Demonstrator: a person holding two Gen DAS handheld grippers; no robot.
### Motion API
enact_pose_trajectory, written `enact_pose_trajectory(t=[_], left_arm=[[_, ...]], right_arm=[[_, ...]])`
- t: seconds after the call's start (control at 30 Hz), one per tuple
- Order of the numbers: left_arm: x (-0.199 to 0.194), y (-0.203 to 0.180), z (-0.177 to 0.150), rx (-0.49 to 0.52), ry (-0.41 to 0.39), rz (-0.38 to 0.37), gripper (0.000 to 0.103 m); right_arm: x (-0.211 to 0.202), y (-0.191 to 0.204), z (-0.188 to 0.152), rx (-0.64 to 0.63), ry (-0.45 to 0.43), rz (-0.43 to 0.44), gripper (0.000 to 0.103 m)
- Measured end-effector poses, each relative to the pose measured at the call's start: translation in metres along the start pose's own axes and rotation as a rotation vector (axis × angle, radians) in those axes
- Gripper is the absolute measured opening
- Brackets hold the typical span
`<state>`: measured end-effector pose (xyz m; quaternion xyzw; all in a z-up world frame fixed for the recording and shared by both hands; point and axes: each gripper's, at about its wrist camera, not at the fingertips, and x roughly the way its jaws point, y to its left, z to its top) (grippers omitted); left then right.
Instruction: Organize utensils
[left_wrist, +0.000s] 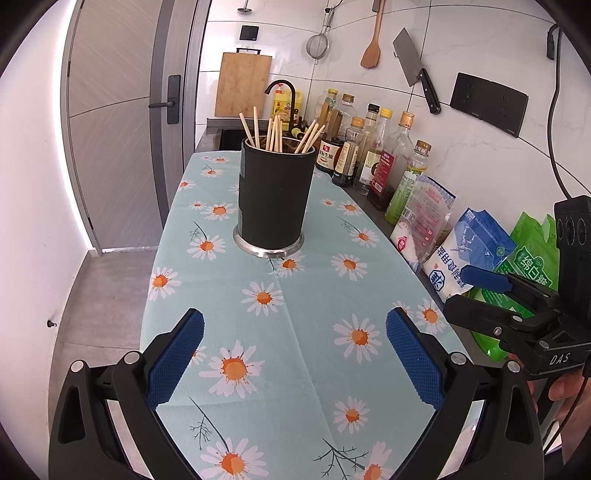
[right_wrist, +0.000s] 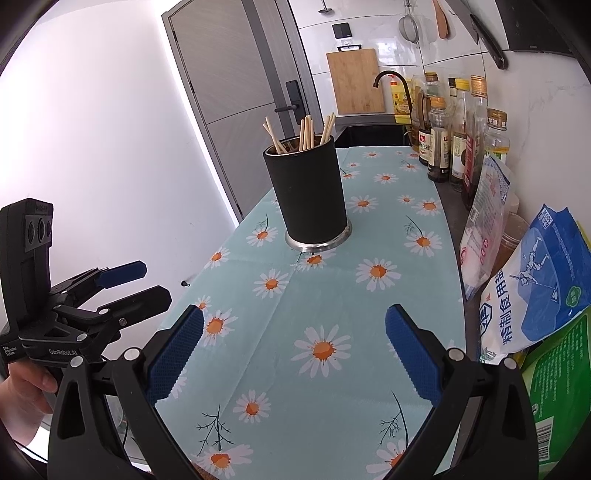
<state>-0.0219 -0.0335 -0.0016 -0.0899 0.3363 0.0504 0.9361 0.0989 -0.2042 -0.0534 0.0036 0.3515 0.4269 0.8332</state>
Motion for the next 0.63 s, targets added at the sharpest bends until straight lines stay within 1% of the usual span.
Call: enact_pose_trajectory(t=[0.17, 0.63], left_arm=[[-0.0006, 0.0008, 0.0002, -0.001, 0.0, -0.003, 0.096], [0.0029, 0.0012, 0.0014, -0.003, 0.011, -0.006, 0.096]], right_arm=[[-0.0023, 0.0018, 0.0004, -0.002, -0.01, 0.001, 0.098], [-0.0003, 0.001, 0.0002, -0.002, 0.002, 0.001, 0.098]])
